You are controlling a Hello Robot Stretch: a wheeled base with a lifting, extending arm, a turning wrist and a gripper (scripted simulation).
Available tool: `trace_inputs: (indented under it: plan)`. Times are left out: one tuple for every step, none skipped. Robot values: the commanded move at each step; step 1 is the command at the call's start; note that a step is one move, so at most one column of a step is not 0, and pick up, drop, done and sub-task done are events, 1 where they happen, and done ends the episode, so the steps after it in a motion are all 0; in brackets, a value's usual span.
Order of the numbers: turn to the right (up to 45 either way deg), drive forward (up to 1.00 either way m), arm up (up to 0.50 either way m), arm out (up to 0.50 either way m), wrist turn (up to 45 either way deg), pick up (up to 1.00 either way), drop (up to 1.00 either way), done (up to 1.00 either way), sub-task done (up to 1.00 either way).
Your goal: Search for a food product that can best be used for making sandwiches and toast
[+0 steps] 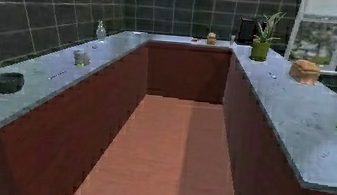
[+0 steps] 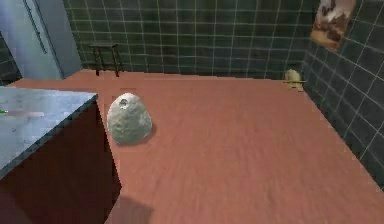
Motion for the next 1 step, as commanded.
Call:
trace_inputs:
  plan:
    - [3.0,0.0,0.0,0.0,0.0,0.0,0.0,0.0,0.0]
